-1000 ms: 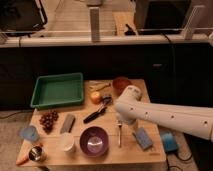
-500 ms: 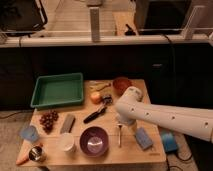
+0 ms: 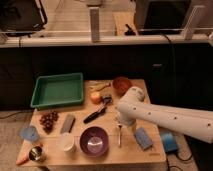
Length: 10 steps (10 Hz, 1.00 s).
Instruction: Place fork in table surface
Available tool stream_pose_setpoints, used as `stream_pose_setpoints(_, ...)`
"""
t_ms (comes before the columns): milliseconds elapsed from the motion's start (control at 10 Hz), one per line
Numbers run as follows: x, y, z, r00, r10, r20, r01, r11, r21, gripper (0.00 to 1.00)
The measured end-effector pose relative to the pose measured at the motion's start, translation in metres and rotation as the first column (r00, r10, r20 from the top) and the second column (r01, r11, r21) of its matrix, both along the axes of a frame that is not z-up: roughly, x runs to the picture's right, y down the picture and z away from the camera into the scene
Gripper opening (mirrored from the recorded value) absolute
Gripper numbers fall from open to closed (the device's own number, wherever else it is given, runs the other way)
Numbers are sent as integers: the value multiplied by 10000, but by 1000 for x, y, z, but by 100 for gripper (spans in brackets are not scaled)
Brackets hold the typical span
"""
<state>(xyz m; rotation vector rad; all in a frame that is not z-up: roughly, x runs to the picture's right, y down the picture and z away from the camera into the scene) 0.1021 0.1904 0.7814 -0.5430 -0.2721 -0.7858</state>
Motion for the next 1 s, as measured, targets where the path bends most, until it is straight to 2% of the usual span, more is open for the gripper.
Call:
stream_pose_setpoints(600, 0, -2, -2, 9980, 521, 371, -514, 9985, -189, 80)
stream_pose_setpoints(1000, -2, 3, 6, 9960, 709, 542, -694, 9972, -290, 80)
